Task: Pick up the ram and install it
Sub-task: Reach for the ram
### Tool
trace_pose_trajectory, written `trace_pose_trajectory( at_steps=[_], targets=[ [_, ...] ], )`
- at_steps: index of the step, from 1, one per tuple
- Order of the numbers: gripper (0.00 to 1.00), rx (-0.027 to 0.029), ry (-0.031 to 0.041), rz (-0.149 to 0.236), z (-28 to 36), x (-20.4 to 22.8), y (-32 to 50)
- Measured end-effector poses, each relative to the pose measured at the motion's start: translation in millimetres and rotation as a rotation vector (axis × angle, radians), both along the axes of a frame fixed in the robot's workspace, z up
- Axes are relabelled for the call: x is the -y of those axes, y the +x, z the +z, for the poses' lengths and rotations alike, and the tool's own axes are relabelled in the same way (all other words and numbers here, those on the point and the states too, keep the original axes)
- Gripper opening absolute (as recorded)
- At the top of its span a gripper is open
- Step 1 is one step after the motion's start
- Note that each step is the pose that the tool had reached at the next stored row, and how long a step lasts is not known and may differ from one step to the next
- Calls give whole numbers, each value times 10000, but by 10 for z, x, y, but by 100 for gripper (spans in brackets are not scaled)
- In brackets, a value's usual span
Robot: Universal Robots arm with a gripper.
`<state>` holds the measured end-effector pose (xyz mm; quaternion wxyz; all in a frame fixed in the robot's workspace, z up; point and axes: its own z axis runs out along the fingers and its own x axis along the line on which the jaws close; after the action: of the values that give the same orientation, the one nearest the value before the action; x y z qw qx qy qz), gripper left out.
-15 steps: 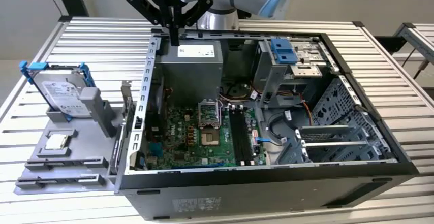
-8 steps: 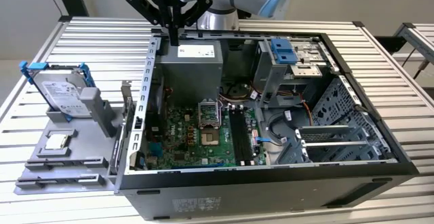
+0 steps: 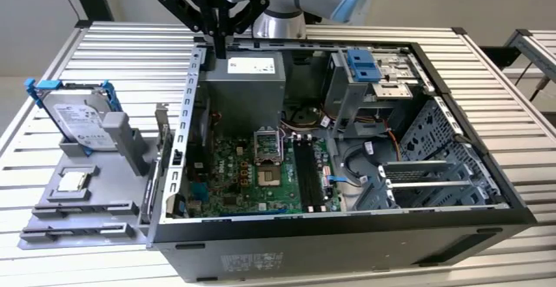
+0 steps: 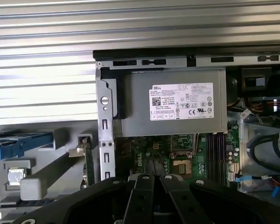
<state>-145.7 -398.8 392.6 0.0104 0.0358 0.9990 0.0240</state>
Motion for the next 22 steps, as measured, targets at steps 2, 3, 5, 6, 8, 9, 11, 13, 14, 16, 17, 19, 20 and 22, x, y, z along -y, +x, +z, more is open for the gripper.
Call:
trace_pose_trajectory(
  at_steps=[2, 3, 5, 6, 8, 9, 11, 13, 14, 16, 17, 19, 20, 22],
  targets=[
    [0, -1, 4, 1, 1, 0, -42],
    [0, 0, 6, 0, 0, 0, -65],
    [0, 0, 7, 1, 0, 0, -113],
    [0, 0, 7, 1, 0, 0, -137],
    [0, 0, 7, 1, 0, 0, -188],
    [0, 0, 7, 0, 0, 0, -214],
    [0, 0, 7, 0, 0, 0, -262],
    [0, 0, 7, 1, 0, 0, -317],
    [0, 0, 7, 1, 0, 0, -345],
    [0, -1, 6, 1, 1, 0, -398],
    [0, 0, 7, 0, 0, 0, -427],
    [0, 0, 7, 1, 0, 0, -484],
    [0, 0, 7, 1, 0, 0, -516],
    [0, 0, 7, 1, 0, 0, -570]
  ],
)
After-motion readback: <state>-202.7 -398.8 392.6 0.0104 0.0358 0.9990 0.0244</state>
